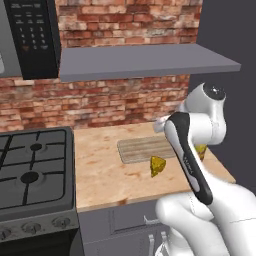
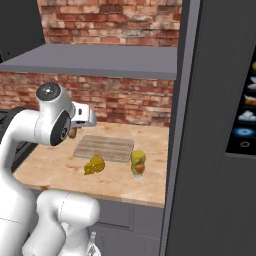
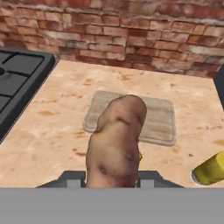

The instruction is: Retrieve the reheated potato from the microwave, then place the potato, cheese, and condiment on the cutting board.

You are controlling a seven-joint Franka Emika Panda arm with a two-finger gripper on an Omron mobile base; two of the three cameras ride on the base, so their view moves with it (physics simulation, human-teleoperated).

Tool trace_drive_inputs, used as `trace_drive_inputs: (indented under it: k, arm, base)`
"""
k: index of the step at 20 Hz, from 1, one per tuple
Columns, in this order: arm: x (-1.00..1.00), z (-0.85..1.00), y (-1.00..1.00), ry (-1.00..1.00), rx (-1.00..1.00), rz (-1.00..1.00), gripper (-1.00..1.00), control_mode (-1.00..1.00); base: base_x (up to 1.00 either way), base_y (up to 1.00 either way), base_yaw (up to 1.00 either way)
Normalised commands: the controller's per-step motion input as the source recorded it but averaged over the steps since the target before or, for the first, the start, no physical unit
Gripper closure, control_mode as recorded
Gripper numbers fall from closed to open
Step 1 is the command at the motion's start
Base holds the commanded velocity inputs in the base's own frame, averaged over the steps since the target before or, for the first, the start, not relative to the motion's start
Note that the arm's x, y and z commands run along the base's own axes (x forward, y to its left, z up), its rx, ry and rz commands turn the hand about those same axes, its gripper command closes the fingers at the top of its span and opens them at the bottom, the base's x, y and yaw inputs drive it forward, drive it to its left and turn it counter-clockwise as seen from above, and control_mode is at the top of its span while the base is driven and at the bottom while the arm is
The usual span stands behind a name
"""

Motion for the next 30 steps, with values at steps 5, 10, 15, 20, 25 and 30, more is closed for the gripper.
trace_drive_inputs:
  k: [5,10,15,20,25,30]
  arm:
    - [0.44,-0.34,0.41,0.20,0.00,-0.07,1.00,-1.00]
    - [0.56,-0.36,0.32,0.12,0.00,-0.01,1.00,-1.00]
    - [0.57,-0.40,0.20,0.03,0.01,0.00,1.00,-1.00]
    - [0.50,-0.46,0.15,0.04,0.03,-0.01,1.00,-1.00]
    - [0.40,-0.49,0.07,0.01,0.07,-0.01,1.00,-1.00]
    - [0.31,-0.47,0.09,0.00,0.01,-0.02,1.00,-1.00]
  base:
    - [0.00,0.00,0.00]
    - [0.00,0.00,0.00]
    - [0.00,0.00,0.00]
    - [0.00,0.00,0.00]
    - [0.00,0.00,0.00]
    - [0.00,0.00,0.00]
